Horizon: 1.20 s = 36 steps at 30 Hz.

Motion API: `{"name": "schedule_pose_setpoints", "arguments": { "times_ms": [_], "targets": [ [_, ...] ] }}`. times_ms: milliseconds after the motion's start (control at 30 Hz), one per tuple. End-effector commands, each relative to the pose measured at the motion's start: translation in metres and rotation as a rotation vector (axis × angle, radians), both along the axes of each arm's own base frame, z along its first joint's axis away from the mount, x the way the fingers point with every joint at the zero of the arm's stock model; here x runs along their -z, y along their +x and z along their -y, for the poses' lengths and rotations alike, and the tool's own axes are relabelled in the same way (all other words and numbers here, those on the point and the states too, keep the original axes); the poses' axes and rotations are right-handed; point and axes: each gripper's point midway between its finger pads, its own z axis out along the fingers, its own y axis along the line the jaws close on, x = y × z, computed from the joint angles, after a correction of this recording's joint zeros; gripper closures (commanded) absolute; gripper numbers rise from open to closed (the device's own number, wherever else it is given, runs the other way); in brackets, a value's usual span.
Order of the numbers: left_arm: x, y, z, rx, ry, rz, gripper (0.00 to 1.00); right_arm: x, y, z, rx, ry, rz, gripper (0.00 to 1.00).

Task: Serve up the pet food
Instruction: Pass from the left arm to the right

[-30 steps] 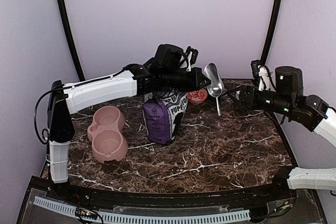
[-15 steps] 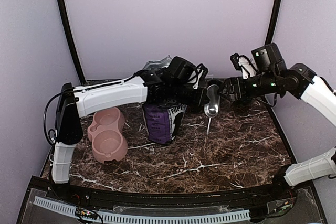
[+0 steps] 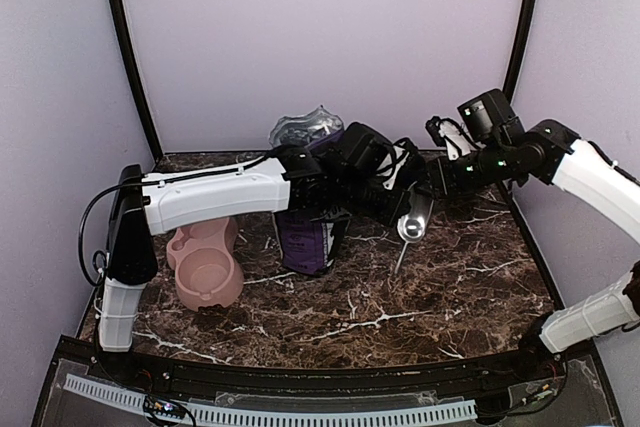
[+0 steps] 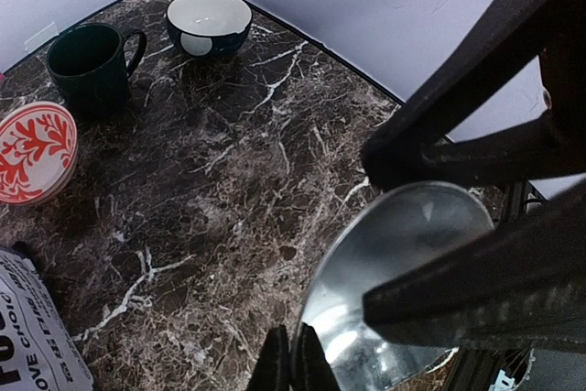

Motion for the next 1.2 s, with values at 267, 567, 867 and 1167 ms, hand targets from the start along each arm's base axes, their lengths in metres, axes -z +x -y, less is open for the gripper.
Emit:
{"name": "schedule_pose_setpoints", "arguments": {
  "times_ms": [267,567,867,1167],
  "targets": [
    [-0.025,-0.006,0.002,0.043,0.021,0.123,1.00,0.024,-0.014,-0.007,-0.066,0.019,-0.073,0.76],
    [-0.025,-0.013,0.006,0.067,0.037,0.163,1.00,0.027,-0.011,-0.006,-0.059,0.045,-0.058,0.93],
    [-0.028,-0.017,0.011,0.078,0.016,0.166,0.97,0.032,-0.013,-0.003,-0.041,0.060,-0.064,1.00],
    [-0.035,-0.022,0.011,0.092,0.003,0.141,0.60,0.032,-0.009,0.010,0.038,0.057,-0.026,1.00]
  ]
}}
